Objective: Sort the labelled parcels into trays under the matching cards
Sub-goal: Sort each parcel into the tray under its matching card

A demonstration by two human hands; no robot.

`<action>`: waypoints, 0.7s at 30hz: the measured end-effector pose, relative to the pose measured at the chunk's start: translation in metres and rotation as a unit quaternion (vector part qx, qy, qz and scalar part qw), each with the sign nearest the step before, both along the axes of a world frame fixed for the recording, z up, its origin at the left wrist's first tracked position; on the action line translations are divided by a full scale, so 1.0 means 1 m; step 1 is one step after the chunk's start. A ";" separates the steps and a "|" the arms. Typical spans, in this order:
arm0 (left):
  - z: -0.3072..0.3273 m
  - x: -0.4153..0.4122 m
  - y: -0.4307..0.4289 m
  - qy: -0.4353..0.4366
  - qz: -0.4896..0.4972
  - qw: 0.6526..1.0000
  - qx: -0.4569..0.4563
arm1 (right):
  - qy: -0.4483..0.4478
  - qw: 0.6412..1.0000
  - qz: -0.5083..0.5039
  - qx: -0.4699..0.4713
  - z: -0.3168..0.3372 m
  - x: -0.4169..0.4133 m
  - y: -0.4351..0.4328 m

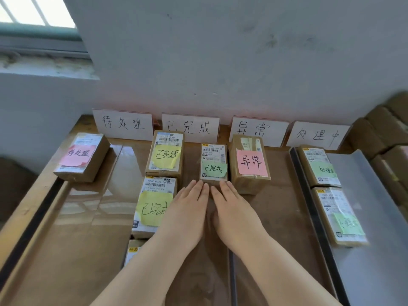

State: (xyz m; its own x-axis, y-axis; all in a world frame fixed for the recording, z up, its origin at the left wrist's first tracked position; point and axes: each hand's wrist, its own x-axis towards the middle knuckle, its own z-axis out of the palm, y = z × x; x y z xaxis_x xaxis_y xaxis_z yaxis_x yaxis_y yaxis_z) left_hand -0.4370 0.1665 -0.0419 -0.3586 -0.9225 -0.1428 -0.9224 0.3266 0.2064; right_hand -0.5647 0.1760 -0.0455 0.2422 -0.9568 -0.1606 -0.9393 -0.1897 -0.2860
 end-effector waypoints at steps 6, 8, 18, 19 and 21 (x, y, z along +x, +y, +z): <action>0.025 0.036 0.040 -0.028 -0.016 0.999 -0.026 | 0.010 0.999 -0.046 -0.019 0.029 0.021 0.051; 0.030 0.046 0.055 -0.025 -0.022 0.999 -0.032 | 0.006 0.997 -0.069 -0.024 0.032 0.027 0.069; 0.015 0.045 0.117 0.004 -0.077 0.997 -0.021 | 0.000 0.986 -0.165 -0.007 0.018 0.027 0.169; 0.015 0.041 0.121 0.004 -0.084 0.996 -0.021 | -0.002 0.985 -0.174 -0.007 0.018 0.022 0.178; 0.017 0.030 0.129 0.007 -0.103 0.994 -0.023 | -0.007 0.981 -0.195 -0.012 0.018 0.009 0.192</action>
State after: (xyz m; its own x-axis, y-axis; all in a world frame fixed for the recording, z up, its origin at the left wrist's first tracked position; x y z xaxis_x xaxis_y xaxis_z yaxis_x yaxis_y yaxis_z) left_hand -0.4070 0.2957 -0.0247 -0.5417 -0.8350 -0.0963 -0.8325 0.5172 0.1988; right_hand -0.5552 0.3679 -0.0271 -0.1411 -0.9805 -0.1370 -0.9376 0.1768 -0.2995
